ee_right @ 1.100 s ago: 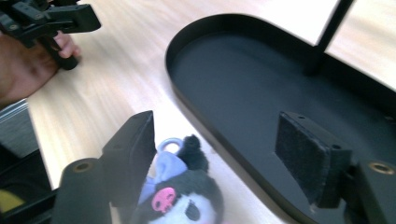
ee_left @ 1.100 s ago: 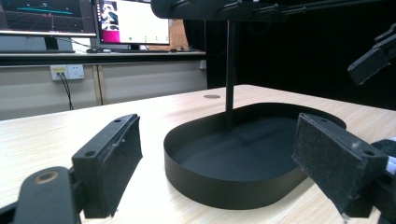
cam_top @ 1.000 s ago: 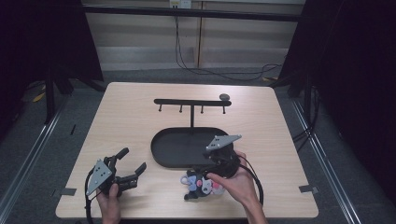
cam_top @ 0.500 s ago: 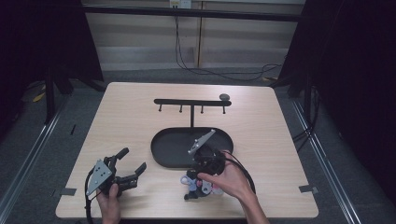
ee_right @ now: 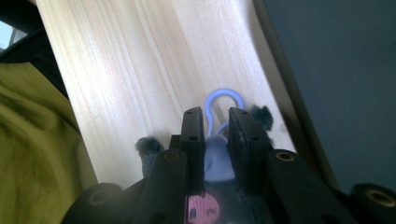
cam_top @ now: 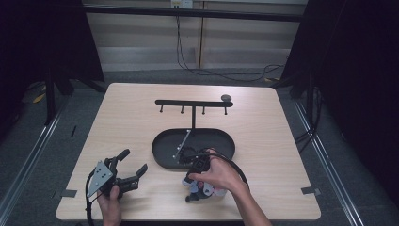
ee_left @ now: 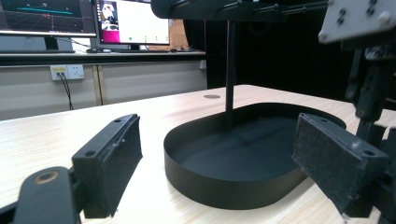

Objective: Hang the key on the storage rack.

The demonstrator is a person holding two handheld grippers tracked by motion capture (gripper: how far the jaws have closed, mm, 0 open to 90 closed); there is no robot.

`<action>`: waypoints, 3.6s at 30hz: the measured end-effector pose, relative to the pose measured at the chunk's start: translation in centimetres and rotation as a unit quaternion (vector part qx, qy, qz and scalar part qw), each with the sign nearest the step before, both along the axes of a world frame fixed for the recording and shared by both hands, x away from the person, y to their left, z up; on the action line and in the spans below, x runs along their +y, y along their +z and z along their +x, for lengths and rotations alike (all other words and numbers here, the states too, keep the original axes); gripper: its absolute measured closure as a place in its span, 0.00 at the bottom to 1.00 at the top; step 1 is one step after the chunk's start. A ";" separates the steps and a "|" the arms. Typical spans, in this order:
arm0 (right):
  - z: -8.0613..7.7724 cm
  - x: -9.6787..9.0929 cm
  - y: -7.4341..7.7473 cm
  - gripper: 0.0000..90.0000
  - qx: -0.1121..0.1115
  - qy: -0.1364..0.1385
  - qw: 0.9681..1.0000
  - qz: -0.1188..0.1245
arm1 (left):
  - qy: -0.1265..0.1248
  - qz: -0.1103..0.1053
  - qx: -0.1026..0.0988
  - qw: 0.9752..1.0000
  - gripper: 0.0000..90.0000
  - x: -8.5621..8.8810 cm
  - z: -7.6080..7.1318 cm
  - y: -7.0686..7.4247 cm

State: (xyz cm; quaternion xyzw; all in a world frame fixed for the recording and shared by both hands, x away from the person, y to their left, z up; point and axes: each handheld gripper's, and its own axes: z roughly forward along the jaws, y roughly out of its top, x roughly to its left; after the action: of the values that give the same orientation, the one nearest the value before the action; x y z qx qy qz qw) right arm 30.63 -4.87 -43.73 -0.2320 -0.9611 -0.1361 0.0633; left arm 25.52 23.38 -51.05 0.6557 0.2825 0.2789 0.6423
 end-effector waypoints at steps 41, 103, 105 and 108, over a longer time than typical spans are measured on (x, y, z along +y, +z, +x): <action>1.1 1.5 -3.0 0.89 0.024 0.045 0.996 -0.068 | -0.001 0.000 0.000 1.000 0.17 0.0 0.0 0.0; 1.0 -3.1 5.9 0.97 -0.010 0.046 0.999 -0.005 | -0.001 0.000 0.000 1.000 0.17 0.0 0.0 0.0; 1.0 -3.0 6.2 0.97 -0.006 0.053 0.999 -0.007 | -0.001 0.000 0.000 1.000 0.17 0.0 0.0 0.0; 1.0 -3.0 6.8 0.97 -0.003 0.069 0.998 -0.008 | -0.001 0.000 0.000 1.000 0.17 0.0 0.0 0.0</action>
State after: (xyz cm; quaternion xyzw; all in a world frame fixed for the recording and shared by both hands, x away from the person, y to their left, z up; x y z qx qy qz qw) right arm 31.66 -7.85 -36.96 -0.1650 -0.9761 -0.1246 0.0676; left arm 25.52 23.38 -51.05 0.6560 0.2816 0.2782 0.6426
